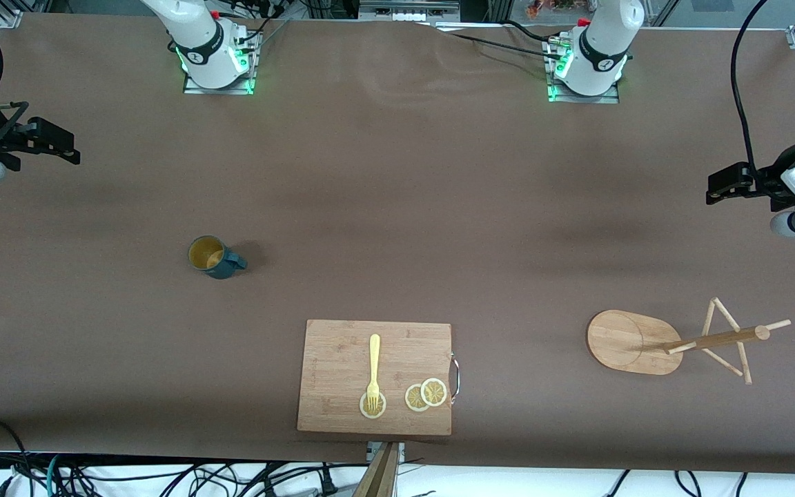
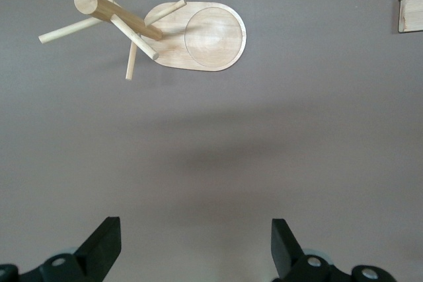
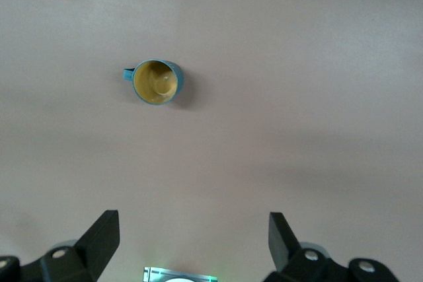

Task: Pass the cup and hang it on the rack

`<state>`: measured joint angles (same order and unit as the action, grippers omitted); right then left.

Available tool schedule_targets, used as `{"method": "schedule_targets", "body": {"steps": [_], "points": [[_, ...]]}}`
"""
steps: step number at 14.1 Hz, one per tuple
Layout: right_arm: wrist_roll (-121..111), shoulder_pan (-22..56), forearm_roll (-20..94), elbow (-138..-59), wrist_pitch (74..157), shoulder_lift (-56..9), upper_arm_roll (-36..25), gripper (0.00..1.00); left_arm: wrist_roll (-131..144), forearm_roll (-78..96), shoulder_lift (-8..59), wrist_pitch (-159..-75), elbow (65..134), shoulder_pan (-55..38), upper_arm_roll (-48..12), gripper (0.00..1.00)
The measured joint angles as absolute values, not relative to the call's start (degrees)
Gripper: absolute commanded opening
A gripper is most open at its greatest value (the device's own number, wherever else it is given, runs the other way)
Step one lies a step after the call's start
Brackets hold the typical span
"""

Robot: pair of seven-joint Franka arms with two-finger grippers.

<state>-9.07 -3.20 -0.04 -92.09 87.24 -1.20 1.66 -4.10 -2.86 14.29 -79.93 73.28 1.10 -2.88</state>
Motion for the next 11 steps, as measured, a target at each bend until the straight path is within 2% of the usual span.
{"method": "schedule_targets", "body": {"steps": [7, 11], "points": [[-9.3, -3.1, 0.0, -92.3, 87.7, -3.4, 2.0, 1.00, -4.1, -2.9, 14.3, -79.9, 73.3, 1.1, -2.9, 1.00], [-9.3, -2.0, 0.0, -92.7, 85.7, -8.4, 2.4, 1.00, -4.1, -2.9, 14.3, -79.9, 73.3, 1.1, -2.9, 1.00]]}}
